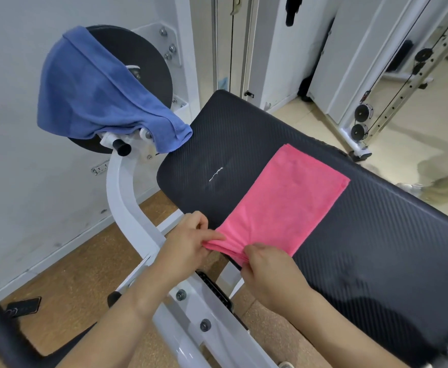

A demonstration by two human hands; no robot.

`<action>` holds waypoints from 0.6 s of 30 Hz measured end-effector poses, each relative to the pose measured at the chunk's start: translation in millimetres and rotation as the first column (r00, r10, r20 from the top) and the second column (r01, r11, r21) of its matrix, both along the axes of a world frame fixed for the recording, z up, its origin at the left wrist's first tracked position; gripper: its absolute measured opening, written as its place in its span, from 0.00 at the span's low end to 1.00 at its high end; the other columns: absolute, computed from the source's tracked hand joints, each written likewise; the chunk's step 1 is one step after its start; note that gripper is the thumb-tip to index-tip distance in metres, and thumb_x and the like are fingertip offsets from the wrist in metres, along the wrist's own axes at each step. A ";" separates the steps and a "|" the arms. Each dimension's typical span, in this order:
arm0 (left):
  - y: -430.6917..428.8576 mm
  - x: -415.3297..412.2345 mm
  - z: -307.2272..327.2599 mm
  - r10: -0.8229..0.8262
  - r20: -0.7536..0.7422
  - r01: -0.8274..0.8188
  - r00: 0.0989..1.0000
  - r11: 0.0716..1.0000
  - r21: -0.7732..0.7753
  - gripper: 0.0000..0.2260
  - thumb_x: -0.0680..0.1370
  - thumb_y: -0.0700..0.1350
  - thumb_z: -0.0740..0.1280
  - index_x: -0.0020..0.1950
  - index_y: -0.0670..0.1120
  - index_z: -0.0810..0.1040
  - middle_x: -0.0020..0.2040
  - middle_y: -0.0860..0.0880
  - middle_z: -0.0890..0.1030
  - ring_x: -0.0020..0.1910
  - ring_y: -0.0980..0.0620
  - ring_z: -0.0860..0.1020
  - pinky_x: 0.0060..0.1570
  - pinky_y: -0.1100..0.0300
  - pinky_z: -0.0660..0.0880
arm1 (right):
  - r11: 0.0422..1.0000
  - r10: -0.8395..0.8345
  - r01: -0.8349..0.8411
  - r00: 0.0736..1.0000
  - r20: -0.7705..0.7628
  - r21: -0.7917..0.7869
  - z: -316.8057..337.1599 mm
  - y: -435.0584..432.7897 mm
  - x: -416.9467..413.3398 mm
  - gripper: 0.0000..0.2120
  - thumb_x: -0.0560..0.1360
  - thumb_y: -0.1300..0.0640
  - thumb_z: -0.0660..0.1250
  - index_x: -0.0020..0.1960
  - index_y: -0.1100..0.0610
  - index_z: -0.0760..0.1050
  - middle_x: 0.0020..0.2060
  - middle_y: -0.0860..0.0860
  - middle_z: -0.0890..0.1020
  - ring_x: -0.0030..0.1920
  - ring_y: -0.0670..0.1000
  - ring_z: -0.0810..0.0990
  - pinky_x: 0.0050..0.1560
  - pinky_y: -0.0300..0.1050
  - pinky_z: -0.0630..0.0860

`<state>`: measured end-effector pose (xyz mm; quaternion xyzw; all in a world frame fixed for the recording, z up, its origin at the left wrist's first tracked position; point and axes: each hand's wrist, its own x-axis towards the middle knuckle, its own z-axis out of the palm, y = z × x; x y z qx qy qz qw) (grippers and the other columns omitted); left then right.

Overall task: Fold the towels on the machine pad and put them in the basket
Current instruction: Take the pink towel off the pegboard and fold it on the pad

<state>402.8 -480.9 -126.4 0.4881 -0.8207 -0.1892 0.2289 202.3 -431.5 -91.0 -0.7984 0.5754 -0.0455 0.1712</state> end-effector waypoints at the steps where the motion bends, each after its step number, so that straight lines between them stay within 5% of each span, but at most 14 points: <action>1: 1.5 3.0 2.0 -0.059 0.030 0.060 0.998 0.998 -0.018 0.14 0.71 0.39 0.75 0.51 0.55 0.85 0.41 0.53 0.70 0.42 0.54 0.68 0.38 0.65 0.68 | 0.996 0.019 -0.020 1.000 0.014 0.084 3.4 2.1 -3.4 0.09 0.77 0.56 0.58 0.39 0.56 0.66 0.36 0.52 0.72 0.36 0.55 0.71 0.37 0.50 0.68; 4: 9.7 10.4 11.7 -0.200 0.074 0.187 0.977 0.971 0.150 0.03 0.73 0.50 0.74 0.44 0.58 0.84 0.42 0.58 0.70 0.47 0.59 0.67 0.43 0.62 0.71 | 0.971 0.077 -0.103 0.989 0.125 0.214 15.5 12.1 -11.7 0.08 0.78 0.54 0.57 0.40 0.54 0.67 0.39 0.51 0.74 0.40 0.55 0.73 0.43 0.51 0.70; 7: 9.5 10.5 25.7 -0.264 0.019 0.235 0.964 0.886 0.400 0.06 0.74 0.59 0.67 0.42 0.61 0.82 0.47 0.61 0.75 0.53 0.58 0.72 0.52 0.62 0.72 | 0.960 0.044 -0.098 0.978 0.205 0.262 25.8 18.3 -25.1 0.06 0.76 0.53 0.59 0.40 0.49 0.66 0.41 0.49 0.74 0.42 0.52 0.74 0.44 0.49 0.71; 11: -12.0 -9.6 59.1 -0.083 -0.262 0.227 0.961 0.778 0.586 0.04 0.75 0.42 0.71 0.44 0.49 0.84 0.44 0.49 0.83 0.44 0.54 0.81 0.47 0.59 0.77 | 0.973 -0.132 0.069 0.949 0.288 0.219 47.2 9.4 -45.8 0.04 0.74 0.55 0.61 0.46 0.47 0.74 0.37 0.45 0.78 0.38 0.47 0.75 0.42 0.45 0.73; 18: -60.1 -67.5 68.0 0.297 -0.451 0.043 0.842 0.796 0.604 0.06 0.78 0.47 0.68 0.51 0.48 0.83 0.46 0.51 0.85 0.46 0.55 0.83 0.47 0.61 0.78 | 0.896 -0.410 0.443 0.828 0.381 0.002 64.4 -40.4 -71.8 0.13 0.76 0.54 0.66 0.60 0.50 0.78 0.53 0.44 0.83 0.54 0.46 0.80 0.57 0.46 0.75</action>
